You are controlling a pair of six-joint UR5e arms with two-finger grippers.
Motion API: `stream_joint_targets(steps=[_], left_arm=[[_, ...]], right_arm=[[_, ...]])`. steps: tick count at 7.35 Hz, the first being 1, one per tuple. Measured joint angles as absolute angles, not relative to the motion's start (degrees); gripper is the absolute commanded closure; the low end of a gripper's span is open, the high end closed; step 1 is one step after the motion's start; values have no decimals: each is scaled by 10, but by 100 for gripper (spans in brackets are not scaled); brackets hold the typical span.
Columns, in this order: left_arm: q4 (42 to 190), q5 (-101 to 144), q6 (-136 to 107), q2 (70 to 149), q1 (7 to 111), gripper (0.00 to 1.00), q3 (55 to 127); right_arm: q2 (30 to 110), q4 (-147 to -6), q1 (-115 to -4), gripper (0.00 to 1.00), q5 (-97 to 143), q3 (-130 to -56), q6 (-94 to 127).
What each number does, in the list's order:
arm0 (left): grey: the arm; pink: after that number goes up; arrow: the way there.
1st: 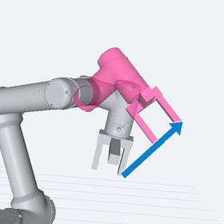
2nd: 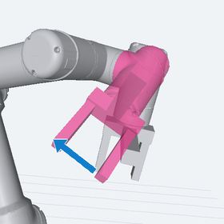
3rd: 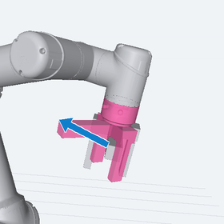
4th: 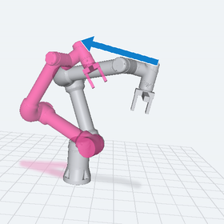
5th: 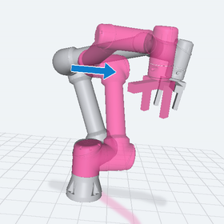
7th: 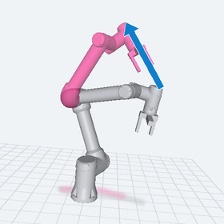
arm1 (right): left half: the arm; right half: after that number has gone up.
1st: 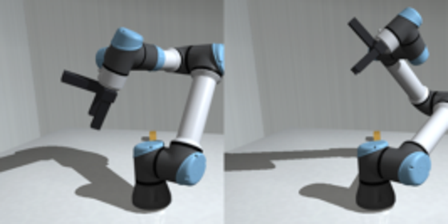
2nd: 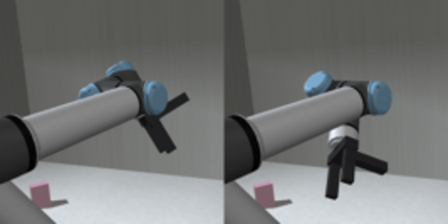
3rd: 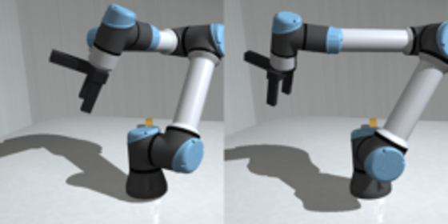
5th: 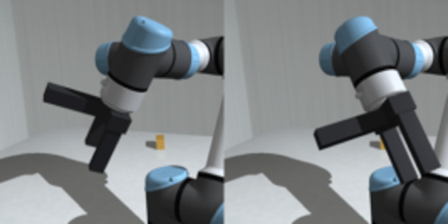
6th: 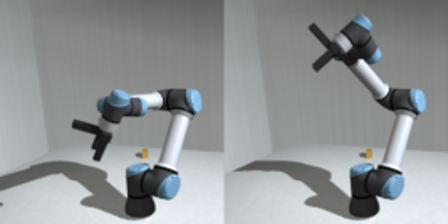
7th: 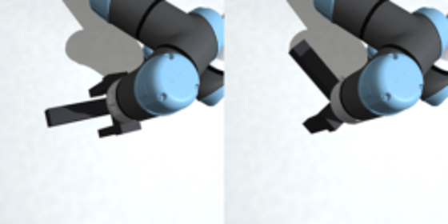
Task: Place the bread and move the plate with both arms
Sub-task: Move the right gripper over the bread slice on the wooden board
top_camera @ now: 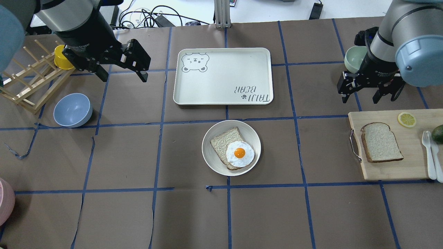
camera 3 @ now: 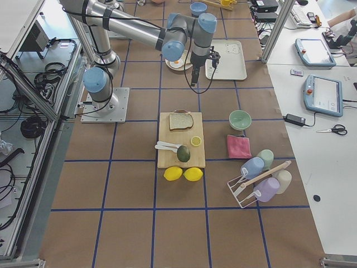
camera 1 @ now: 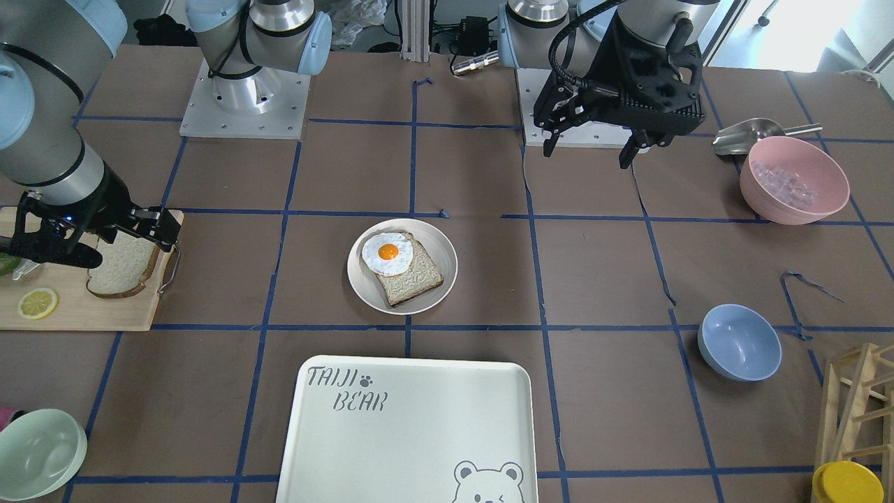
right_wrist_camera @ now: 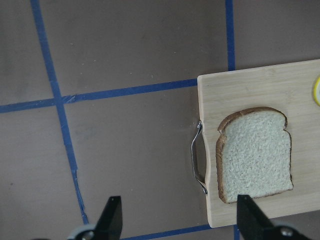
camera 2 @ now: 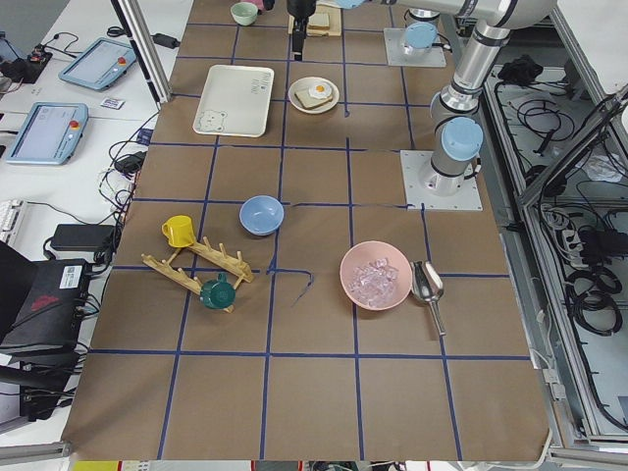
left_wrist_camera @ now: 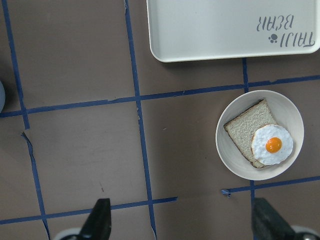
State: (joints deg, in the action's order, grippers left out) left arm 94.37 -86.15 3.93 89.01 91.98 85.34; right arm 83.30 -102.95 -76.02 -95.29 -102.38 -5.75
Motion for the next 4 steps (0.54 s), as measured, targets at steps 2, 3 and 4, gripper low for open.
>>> stream_joint_targets(steps=[2,3,4], left_arm=[[944,-862,39,890,919,0,854],[944,-861,39,890,919,0,854],[943,-861,39,890,919,0,854]], right_arm=[[799,-1091,-726,31,-961,-1058,-59],[783,-1110,-719,31,-970,-1067,-59],[767,-1121,-711,31,-978,-1071,-58]])
